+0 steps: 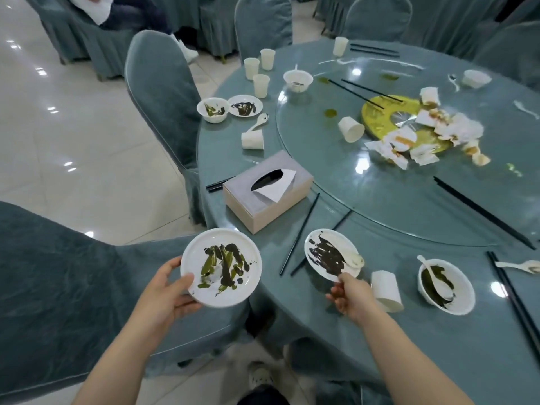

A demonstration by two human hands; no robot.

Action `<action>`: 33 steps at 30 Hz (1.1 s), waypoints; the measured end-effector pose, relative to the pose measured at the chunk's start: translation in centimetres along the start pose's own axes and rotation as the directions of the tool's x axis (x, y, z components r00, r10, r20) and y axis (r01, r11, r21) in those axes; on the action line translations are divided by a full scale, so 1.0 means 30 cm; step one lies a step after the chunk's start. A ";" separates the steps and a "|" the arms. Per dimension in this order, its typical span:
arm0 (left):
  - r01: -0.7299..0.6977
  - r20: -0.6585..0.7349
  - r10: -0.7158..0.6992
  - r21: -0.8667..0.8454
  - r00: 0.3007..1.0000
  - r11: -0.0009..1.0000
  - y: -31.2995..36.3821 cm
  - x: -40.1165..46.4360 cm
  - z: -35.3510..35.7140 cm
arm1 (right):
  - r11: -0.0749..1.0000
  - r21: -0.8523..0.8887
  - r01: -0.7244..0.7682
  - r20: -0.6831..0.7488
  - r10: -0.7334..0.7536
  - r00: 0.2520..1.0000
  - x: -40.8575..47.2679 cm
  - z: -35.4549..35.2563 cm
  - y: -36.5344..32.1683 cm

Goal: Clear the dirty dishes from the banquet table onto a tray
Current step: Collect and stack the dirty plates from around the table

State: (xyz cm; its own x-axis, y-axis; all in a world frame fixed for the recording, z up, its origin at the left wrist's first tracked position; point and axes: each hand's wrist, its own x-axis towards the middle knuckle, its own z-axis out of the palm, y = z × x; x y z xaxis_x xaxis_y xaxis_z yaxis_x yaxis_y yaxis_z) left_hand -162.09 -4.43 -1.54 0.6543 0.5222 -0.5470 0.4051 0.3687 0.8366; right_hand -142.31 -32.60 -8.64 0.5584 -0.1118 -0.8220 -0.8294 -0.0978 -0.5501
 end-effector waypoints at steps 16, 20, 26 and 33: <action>-0.009 0.078 0.008 0.011 0.997 1.000 0.048 0.037 0.096 | 0.985 -0.171 -0.017 0.156 0.044 0.987 -0.076 -0.092 -0.074; -0.008 0.061 0.008 0.009 0.998 1.000 0.040 0.041 0.109 | 0.961 -0.253 0.110 0.213 -0.056 0.975 -0.099 -0.094 -0.083; -0.009 0.010 0.009 -0.008 1.000 1.000 0.021 0.027 0.138 | 0.874 -0.345 0.342 0.353 -0.217 0.910 -0.148 -0.062 -0.112; -0.027 -0.051 0.025 -0.038 0.998 0.999 0.010 -0.023 0.085 | 0.780 -0.315 0.541 0.537 -0.324 0.779 -0.231 0.041 -0.141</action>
State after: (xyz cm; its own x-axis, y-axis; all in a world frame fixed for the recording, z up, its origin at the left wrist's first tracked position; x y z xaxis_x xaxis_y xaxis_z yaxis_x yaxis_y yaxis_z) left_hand -160.80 -6.65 -0.84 0.6305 0.5701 -0.5267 0.3629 0.3834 0.8493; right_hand -142.69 -30.19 -0.81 0.6936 0.4754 -0.5412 -0.3388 -0.4478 -0.8275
